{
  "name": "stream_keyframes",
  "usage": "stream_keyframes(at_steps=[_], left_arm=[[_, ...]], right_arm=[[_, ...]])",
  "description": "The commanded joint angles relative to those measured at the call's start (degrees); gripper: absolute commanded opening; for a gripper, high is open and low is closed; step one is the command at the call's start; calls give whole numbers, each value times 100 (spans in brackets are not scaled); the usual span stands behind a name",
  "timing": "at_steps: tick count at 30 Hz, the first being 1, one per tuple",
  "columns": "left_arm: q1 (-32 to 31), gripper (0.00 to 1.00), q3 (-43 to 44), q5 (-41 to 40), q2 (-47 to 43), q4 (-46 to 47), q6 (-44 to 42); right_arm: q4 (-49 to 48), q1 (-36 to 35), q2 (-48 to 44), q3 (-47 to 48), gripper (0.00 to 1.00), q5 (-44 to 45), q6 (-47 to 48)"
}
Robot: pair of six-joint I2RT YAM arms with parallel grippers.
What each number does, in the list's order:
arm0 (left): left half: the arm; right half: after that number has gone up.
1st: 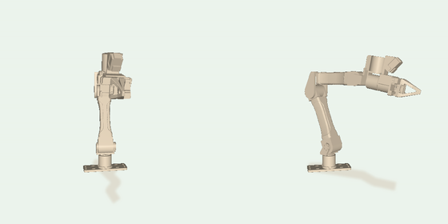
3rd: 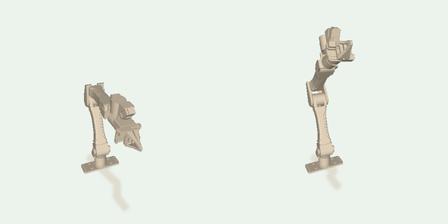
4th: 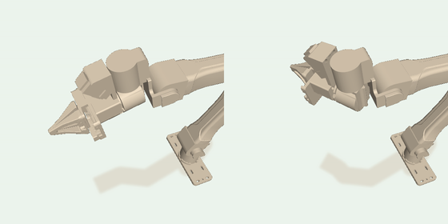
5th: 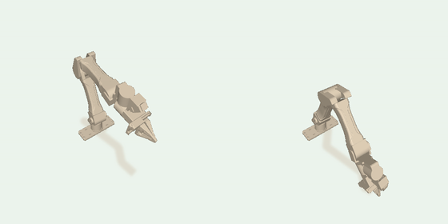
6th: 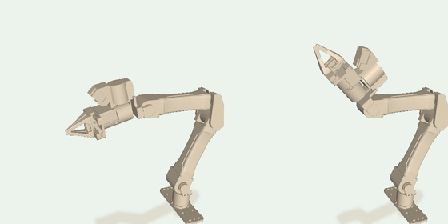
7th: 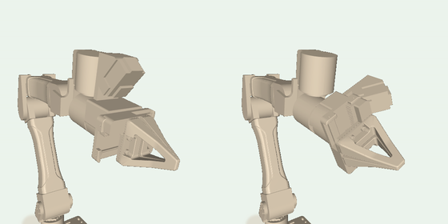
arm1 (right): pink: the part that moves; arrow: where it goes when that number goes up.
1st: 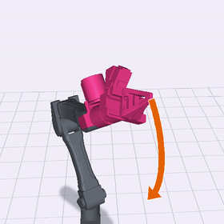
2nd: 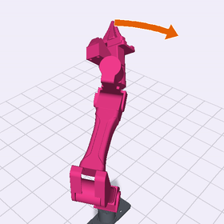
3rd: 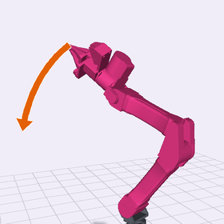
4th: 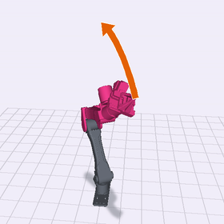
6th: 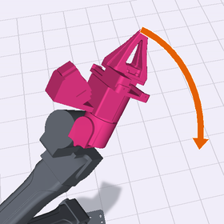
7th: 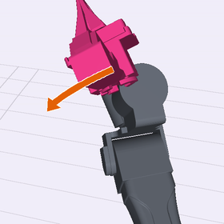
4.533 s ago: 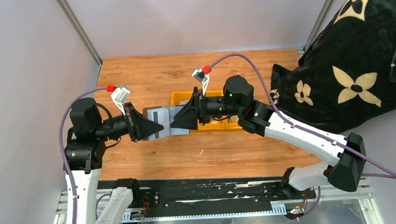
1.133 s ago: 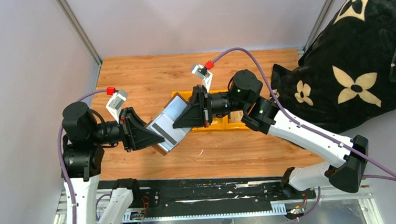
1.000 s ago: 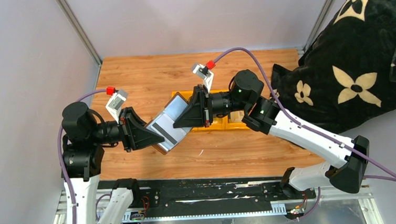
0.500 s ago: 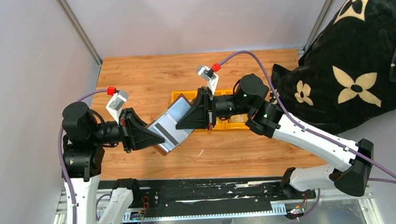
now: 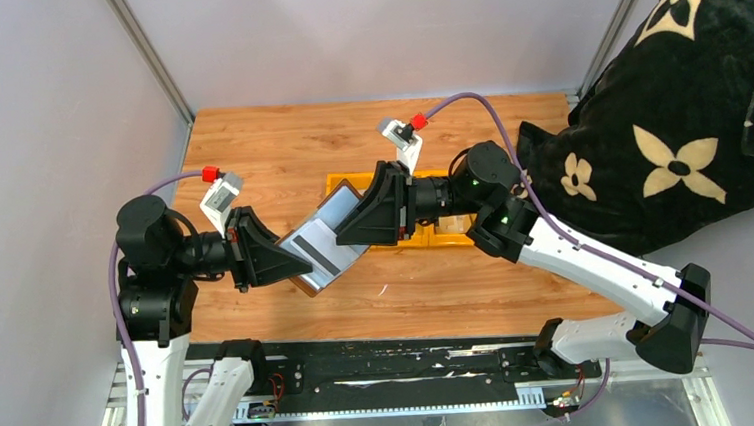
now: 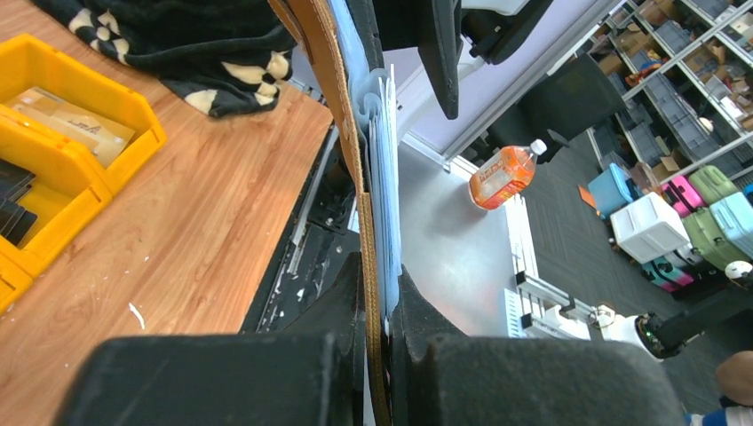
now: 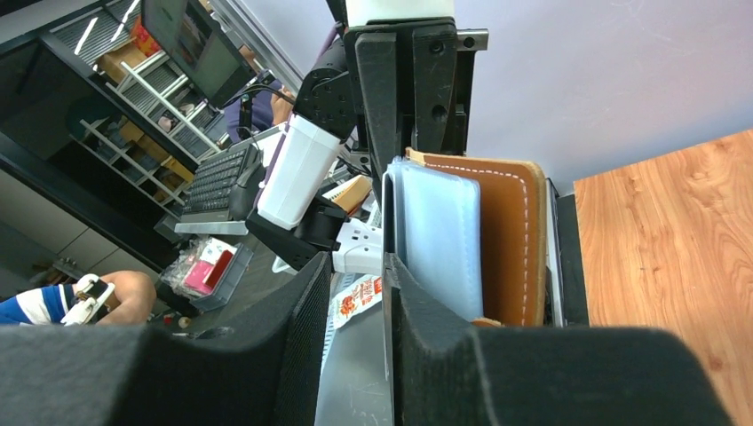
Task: Take the credit cards out of the card holder
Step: Remove the credit card from the card holder.
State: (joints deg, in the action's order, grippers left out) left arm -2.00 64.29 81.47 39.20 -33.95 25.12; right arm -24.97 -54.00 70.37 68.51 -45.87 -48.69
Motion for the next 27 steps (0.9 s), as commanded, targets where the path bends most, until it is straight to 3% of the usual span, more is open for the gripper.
stream_keyframes(at_steps=[1,9,16,27], left_arm=[[7,0,102,12,-37,37,7],[14,0,110,4,-11,60,18],[15,0,150,26,-41,65,58],[15,0,172,18,-45,76,88]], right_arm=[[-391,-55,34,42,31,-192,-153],[368,-186,65,171,29,-66,394],[689,-169,-68,178,0,109,598],[580,-24,-411,55,0,192,539]])
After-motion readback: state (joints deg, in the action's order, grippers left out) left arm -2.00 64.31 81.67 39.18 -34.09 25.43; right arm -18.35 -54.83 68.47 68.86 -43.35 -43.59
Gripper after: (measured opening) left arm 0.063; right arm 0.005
